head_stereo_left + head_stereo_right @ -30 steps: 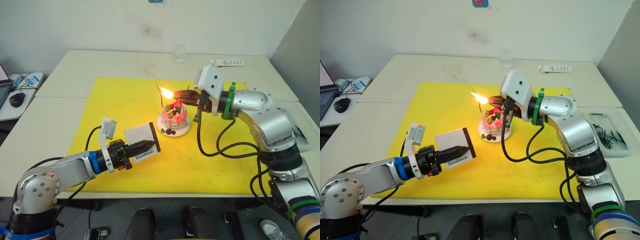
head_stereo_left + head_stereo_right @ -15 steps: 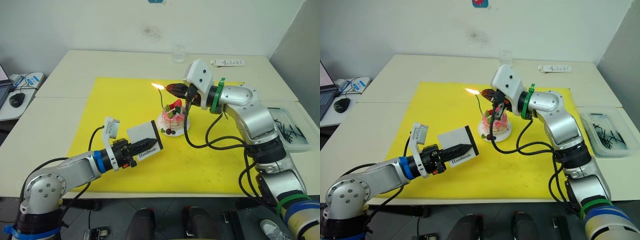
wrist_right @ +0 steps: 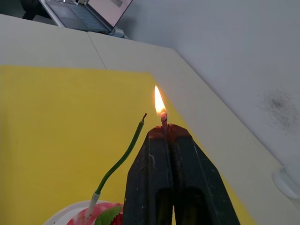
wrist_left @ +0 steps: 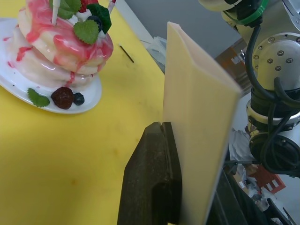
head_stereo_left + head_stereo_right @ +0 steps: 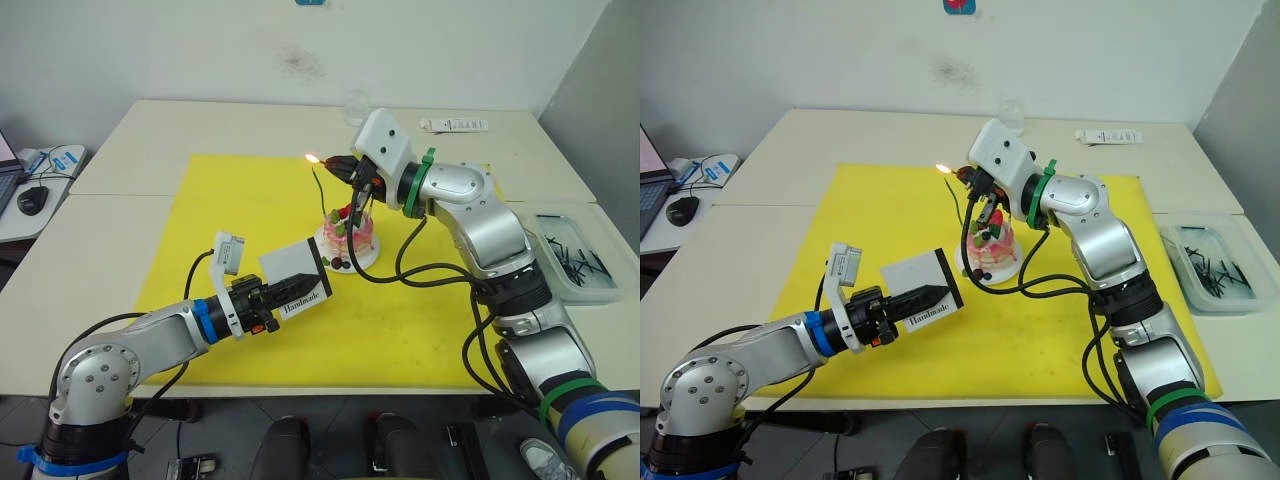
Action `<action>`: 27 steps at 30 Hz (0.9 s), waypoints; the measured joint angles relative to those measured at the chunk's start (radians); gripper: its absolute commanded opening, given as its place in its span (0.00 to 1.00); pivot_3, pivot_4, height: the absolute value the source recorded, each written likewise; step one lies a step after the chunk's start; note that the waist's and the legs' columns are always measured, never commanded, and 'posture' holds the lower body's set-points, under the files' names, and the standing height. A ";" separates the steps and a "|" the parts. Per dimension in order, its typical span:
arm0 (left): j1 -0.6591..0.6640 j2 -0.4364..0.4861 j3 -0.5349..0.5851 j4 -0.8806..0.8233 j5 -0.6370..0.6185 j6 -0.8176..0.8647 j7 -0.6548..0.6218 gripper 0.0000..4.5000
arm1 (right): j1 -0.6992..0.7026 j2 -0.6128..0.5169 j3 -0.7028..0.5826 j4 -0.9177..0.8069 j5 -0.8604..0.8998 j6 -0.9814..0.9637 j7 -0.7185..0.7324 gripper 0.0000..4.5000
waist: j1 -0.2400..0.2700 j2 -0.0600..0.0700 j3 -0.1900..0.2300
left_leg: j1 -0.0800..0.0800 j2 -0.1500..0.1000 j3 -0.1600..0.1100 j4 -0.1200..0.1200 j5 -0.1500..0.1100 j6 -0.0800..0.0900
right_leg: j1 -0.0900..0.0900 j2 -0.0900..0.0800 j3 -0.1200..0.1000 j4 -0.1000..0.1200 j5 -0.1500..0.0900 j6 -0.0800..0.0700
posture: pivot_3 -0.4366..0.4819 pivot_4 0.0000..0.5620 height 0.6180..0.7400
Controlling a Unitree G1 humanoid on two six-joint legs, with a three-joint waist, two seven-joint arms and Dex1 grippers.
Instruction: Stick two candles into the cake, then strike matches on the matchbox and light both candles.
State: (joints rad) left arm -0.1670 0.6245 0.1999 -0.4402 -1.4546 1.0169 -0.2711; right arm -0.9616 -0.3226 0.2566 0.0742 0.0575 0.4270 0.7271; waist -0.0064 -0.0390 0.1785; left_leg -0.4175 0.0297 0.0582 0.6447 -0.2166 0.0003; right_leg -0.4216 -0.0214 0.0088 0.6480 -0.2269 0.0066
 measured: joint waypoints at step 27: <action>-0.003 0.000 -0.017 -0.002 0.002 -0.004 -0.001 0.00 | 0.000 -0.004 0.020 0.013 -0.036 -0.005 0.034 0.00 | 0.000 0.000 0.000 | 0.000 0.000 0.000 0.000 0.000 0.000 | 0.000 0.000 0.000 0.000 0.000 0.000 | 0.48 0.27 1.00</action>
State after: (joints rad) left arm -0.1703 0.6244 0.1832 -0.4422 -1.4529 1.0129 -0.2719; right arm -0.9613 -0.3270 0.2765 0.0870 0.0212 0.4221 0.7616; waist -0.0069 -0.0389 0.1785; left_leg -0.4175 0.0297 0.0581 0.6447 -0.2166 0.0003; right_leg -0.4217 -0.0214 0.0088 0.6480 -0.2270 0.0066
